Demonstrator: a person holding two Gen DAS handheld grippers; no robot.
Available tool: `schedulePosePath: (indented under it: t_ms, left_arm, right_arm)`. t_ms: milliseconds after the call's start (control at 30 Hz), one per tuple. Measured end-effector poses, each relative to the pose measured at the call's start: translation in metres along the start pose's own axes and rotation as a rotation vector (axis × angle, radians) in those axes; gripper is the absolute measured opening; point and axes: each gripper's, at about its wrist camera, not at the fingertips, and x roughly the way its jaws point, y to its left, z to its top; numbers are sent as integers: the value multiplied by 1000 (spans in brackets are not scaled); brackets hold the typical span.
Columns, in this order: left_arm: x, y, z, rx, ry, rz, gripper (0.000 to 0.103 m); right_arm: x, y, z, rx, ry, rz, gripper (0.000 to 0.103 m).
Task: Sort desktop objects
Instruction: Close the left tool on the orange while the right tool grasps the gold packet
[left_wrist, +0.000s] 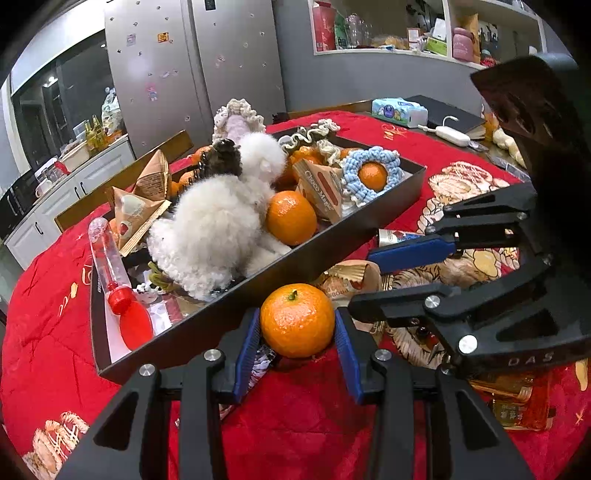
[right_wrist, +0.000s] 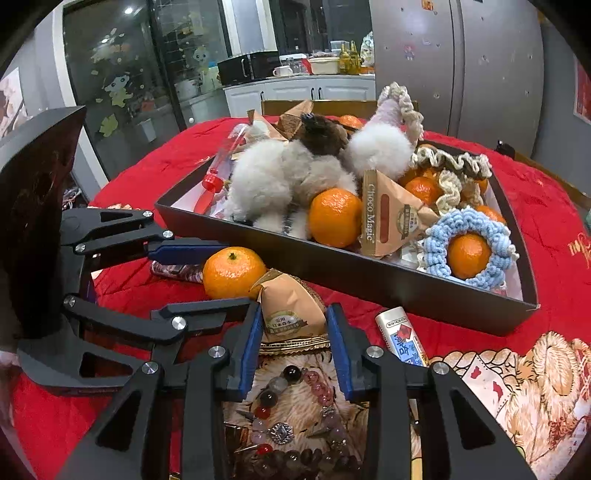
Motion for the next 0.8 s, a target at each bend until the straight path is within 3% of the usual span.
schedulePosePath:
  t_ms: [600,800]
  left_arm:
    - [-63,0,10,-73,-115,15,42]
    - [-81,0,14,-81,-135,38,42]
  right_arm:
    - [-57,18,6,15,-133,-6,32]
    - [-66,21,6,49,-136,16,32]
